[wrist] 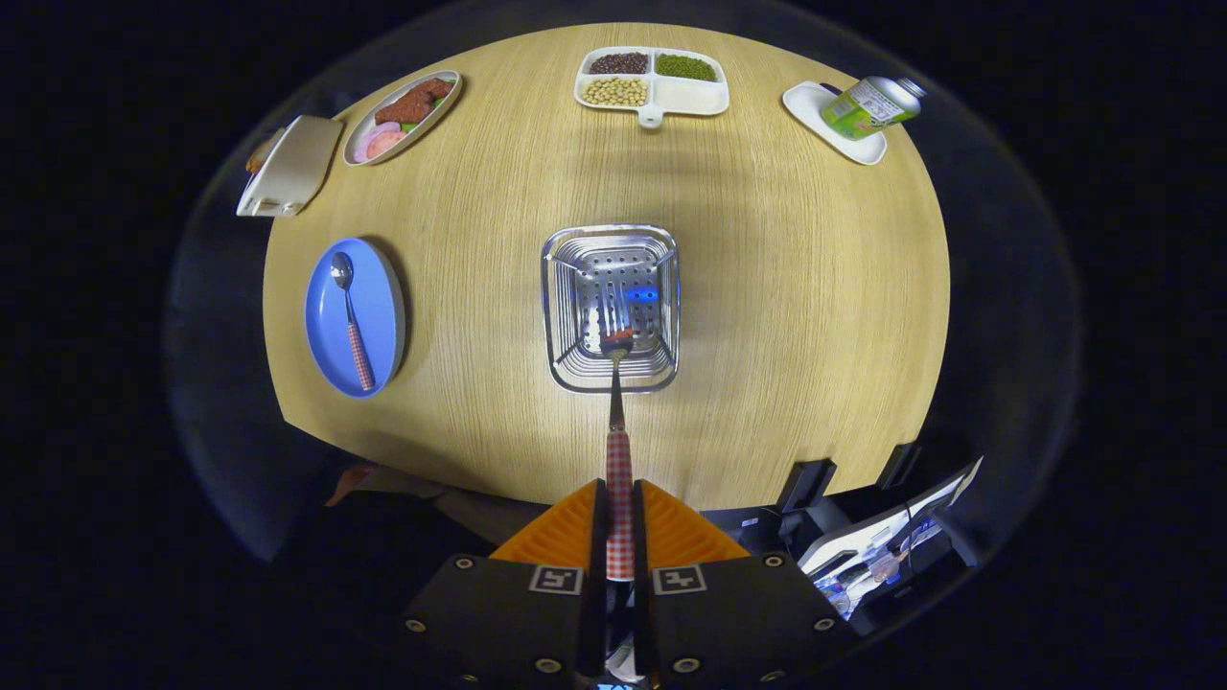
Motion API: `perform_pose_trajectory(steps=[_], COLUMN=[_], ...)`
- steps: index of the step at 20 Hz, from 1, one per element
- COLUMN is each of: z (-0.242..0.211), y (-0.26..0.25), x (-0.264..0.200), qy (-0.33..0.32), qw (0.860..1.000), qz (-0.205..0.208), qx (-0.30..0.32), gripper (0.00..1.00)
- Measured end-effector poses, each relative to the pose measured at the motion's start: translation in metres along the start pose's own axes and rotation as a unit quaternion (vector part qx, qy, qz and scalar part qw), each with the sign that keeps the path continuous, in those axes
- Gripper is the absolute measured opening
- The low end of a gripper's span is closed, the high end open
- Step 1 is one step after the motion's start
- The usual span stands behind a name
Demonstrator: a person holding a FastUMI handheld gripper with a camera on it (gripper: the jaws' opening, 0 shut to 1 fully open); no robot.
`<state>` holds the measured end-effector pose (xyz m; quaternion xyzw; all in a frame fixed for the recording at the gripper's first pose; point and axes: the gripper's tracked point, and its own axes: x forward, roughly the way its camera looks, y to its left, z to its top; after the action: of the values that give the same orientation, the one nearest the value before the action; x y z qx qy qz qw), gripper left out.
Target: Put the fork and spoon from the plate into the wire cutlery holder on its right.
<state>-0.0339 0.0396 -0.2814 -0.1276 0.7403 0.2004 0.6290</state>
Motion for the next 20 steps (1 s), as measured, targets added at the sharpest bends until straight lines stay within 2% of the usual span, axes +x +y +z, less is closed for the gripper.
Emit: perform_pose_trajectory(steps=[6, 13, 15, 20], z=[0.03, 0.062, 0.069, 0.075], y=[-0.005, -0.003, -0.006, 0.016], x=[-0.003, -0.003, -0.006, -0.024], qy=[-0.016, -0.066, -0.091, -0.138], qw=[1.0, 0.997, 0.995, 0.988], qz=[-0.002, -0.005, -0.006, 0.03], qx=[0.013, 0.029, 0.032, 0.056], gripper=[0.12, 0.12, 0.14, 0.27])
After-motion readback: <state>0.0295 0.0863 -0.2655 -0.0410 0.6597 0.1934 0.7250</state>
